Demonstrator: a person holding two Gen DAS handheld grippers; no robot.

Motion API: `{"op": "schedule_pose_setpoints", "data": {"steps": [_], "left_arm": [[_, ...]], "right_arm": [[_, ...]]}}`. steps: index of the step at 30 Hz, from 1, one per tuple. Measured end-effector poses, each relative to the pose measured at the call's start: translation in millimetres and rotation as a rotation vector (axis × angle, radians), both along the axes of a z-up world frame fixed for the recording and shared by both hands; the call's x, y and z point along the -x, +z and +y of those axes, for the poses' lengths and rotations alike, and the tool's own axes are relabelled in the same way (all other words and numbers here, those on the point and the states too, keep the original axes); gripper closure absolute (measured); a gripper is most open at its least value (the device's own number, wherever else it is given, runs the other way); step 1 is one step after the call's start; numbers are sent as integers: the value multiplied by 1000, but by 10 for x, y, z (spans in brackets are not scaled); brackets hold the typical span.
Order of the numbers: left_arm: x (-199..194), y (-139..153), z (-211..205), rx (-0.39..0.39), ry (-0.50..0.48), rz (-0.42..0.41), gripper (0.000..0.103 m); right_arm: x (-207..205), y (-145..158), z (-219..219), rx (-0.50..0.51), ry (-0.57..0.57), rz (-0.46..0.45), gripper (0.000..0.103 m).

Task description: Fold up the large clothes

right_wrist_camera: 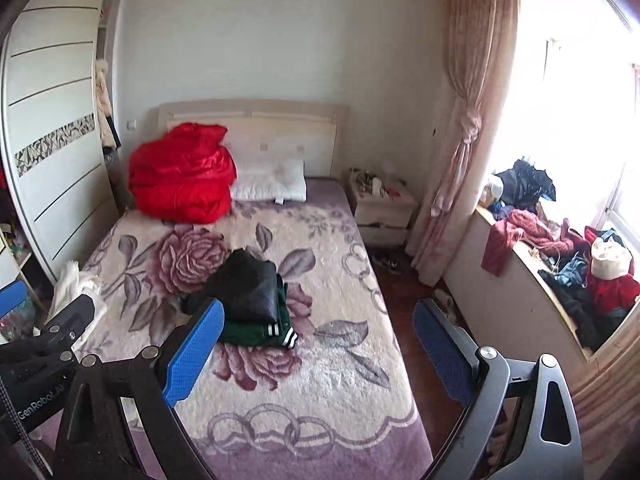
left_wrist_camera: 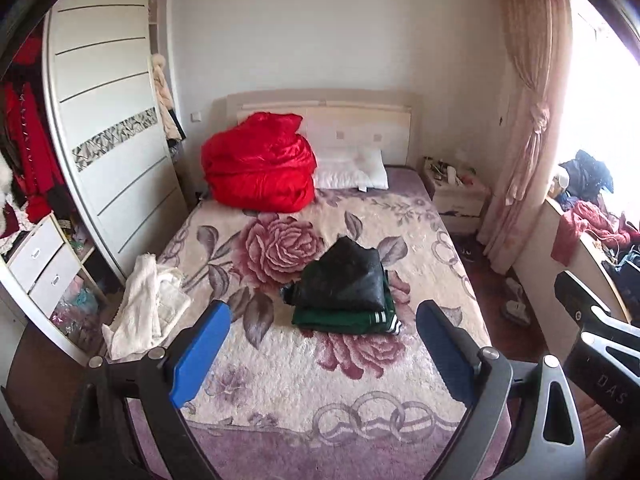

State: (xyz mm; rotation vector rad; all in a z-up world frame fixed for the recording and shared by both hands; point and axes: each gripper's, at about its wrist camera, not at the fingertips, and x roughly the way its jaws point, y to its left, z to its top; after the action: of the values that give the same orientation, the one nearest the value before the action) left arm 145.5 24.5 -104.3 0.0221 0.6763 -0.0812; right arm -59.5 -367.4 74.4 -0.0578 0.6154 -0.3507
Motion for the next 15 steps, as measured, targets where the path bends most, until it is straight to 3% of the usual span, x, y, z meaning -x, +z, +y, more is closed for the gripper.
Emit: {"op": "schedule_pose_setpoints", "data": {"steps": [15], "left_arm": [[233,73,118,19,54,-57,6]], "right_arm": [[418,208,-34,-30,40,-23,4]]}}
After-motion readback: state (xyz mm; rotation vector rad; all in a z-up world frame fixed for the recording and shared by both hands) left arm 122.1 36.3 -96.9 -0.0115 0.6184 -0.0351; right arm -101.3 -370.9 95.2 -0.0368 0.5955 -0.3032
